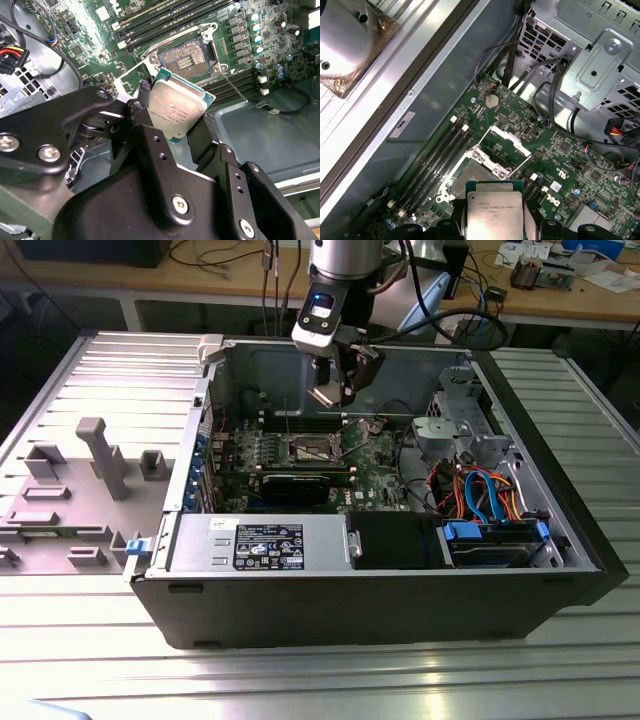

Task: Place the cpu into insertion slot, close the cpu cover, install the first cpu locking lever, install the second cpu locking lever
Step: 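Place the cpu into insertion slot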

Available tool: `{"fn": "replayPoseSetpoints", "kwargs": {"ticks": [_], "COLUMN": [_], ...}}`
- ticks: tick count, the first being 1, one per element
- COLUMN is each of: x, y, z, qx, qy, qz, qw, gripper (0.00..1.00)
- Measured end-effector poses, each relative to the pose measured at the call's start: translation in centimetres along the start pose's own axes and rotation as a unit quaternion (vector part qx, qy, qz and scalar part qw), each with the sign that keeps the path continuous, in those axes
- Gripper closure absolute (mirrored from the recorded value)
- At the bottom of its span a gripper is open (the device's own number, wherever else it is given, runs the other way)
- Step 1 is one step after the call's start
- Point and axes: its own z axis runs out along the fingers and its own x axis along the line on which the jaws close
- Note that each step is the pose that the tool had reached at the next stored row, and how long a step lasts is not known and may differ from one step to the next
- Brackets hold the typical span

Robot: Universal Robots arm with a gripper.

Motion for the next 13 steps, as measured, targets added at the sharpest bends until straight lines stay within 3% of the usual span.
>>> {"fn": "replayPoseSetpoints", "kwargs": {"ticks": [2, 3, 8, 9, 11, 13], "x": [-0.01, -0.02, -0.04, -0.04, -0.06, -0.06], "y": [-0.02, -0.04, -0.08, -0.08, -0.11, -0.11], "z": [0.38, 0.65, 1.32, 1.47, 1.86, 1.99], "qx": [-0.0005, -0.0008, -0.0018, -0.0021, -0.0027, -0.0029], "qy": [-0.0011, -0.0020, -0.0041, -0.0045, -0.0059, -0.0067], "qz": [0.018, 0.032, 0.067, 0.074, 0.097, 0.108], "qw": [0.99983, 0.99948, 0.99776, 0.99724, 0.99531, 0.99418], "gripper": [0.45, 0.45, 0.45, 0.45, 0.45, 0.45]}}
